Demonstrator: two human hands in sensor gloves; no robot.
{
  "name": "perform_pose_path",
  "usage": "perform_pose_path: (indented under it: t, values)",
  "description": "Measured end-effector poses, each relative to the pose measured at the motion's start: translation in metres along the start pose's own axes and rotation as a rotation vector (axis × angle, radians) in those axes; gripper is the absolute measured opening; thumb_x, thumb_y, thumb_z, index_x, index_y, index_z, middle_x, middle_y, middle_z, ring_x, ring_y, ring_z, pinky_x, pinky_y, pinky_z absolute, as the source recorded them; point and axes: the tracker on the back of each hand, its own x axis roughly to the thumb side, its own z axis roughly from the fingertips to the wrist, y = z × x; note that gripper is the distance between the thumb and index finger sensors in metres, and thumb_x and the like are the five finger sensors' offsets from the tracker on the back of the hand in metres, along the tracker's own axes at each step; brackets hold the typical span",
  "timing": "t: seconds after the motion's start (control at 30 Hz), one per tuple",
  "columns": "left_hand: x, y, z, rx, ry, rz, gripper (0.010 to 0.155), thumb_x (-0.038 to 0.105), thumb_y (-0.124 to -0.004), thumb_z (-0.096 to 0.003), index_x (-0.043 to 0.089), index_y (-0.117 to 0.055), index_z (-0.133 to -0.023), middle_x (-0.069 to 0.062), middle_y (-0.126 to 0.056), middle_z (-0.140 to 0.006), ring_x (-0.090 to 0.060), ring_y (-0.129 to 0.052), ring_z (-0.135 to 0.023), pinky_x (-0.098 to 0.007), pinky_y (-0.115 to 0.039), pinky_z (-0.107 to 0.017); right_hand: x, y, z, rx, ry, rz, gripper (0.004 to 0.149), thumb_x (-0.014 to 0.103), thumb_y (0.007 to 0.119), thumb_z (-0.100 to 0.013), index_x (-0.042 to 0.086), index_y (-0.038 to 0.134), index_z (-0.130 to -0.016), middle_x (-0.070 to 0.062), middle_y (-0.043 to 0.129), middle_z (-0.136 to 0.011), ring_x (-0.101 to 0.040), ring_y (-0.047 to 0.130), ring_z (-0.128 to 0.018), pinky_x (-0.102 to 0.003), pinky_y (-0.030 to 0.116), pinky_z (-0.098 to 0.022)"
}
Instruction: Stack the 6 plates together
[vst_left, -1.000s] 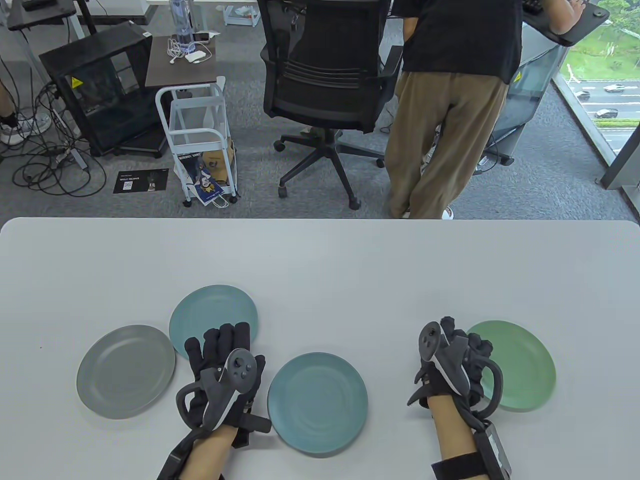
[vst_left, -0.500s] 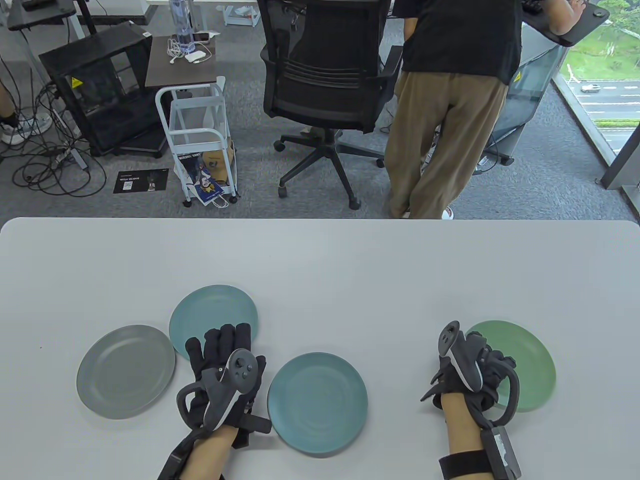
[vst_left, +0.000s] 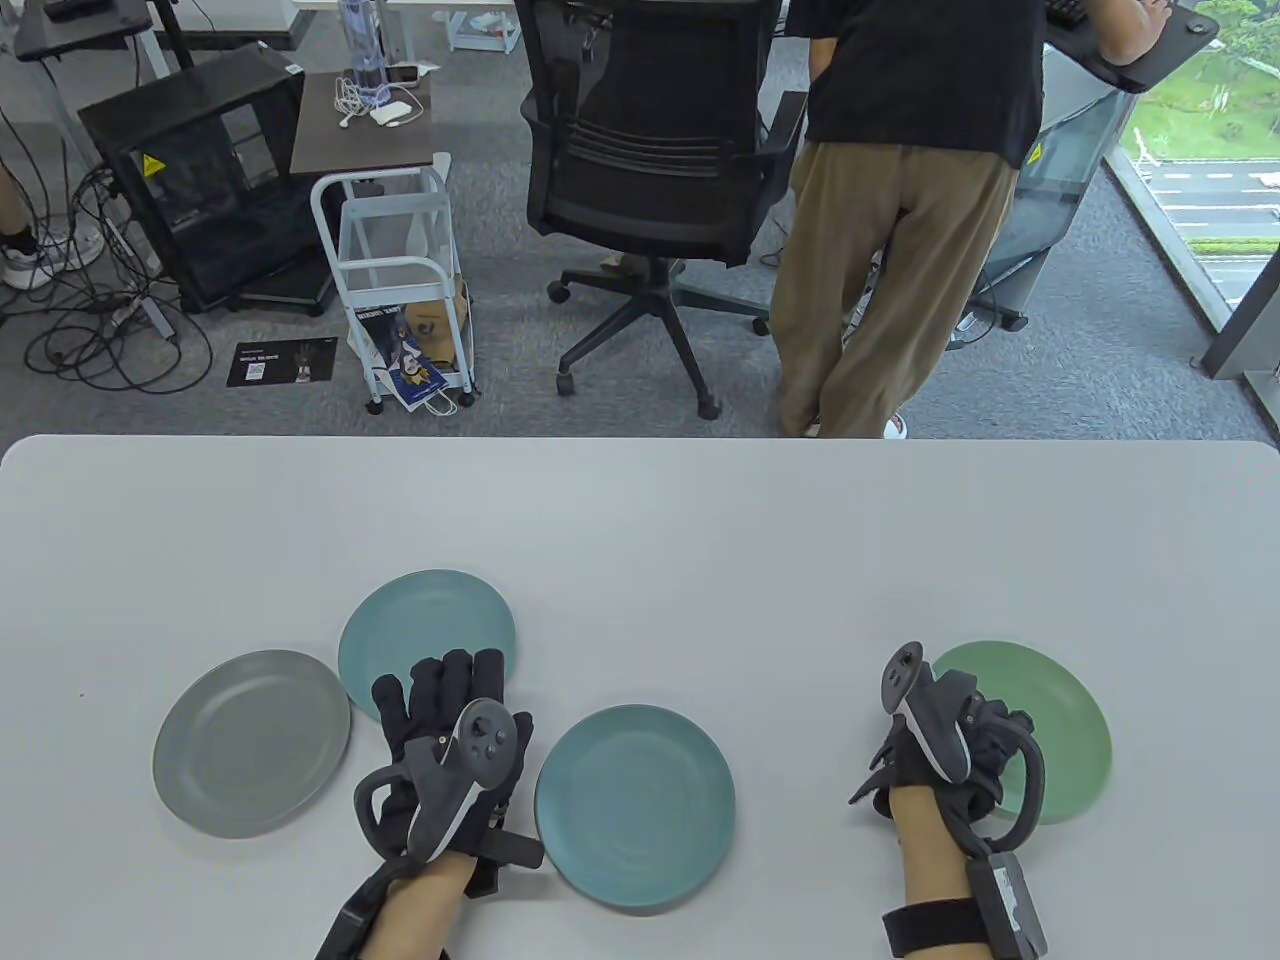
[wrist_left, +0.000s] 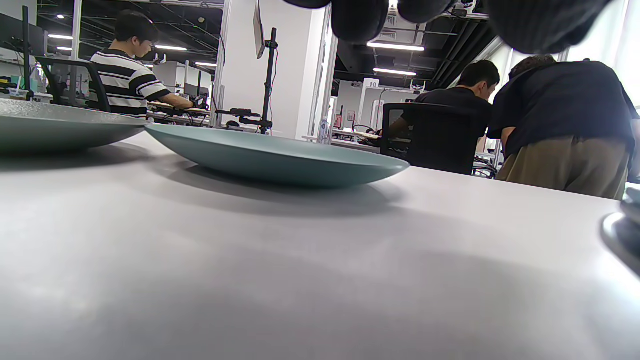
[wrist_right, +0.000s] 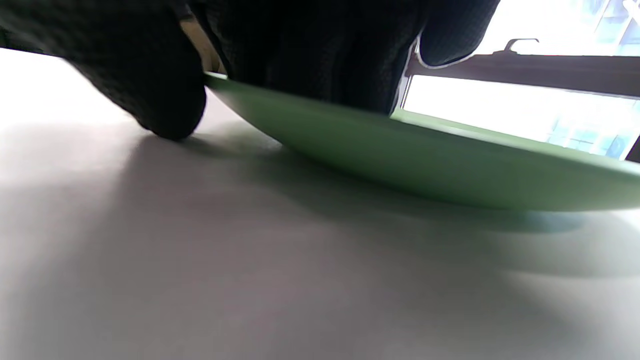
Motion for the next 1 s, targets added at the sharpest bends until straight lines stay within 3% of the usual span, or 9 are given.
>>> perform_pose_path:
  t: [0.57, 1.0]
  values:
    - [-0.001, -0.001, 0.000, -0.003, 0.003, 0.004, 0.074, 0.063, -0.070, -0.0361, 0.048, -0.042, -0.103, 0.017, -0.047, -0.115, -0.014, -0.036, -0.114, -0.048, -0.008, -0.085, 0.001, -0.004, 0.005, -0.258, -0.014, 0.015, 0.045, 0.048, 0.096, -0.041, 0.019, 0.090, -0.075, 0.008, 0.095, -0.053, -0.013, 0.093, -0.069, -0.051, 0.057, -0.075]
    - [-0.001, -0.001, -0.001, 0.001, 0.001, 0.007, 0.074, 0.063, -0.070, -0.0361, 0.048, -0.043, -0.103, 0.017, -0.047, -0.115, -0.014, -0.037, -0.114, -0.048, -0.008, -0.085, 0.010, -0.021, 0.024, -0.478, -0.126, -0.025, 0.041, 0.049, 0.099, -0.038, 0.022, 0.092, -0.069, 0.011, 0.093, -0.046, -0.009, 0.094, -0.064, -0.048, 0.060, -0.073]
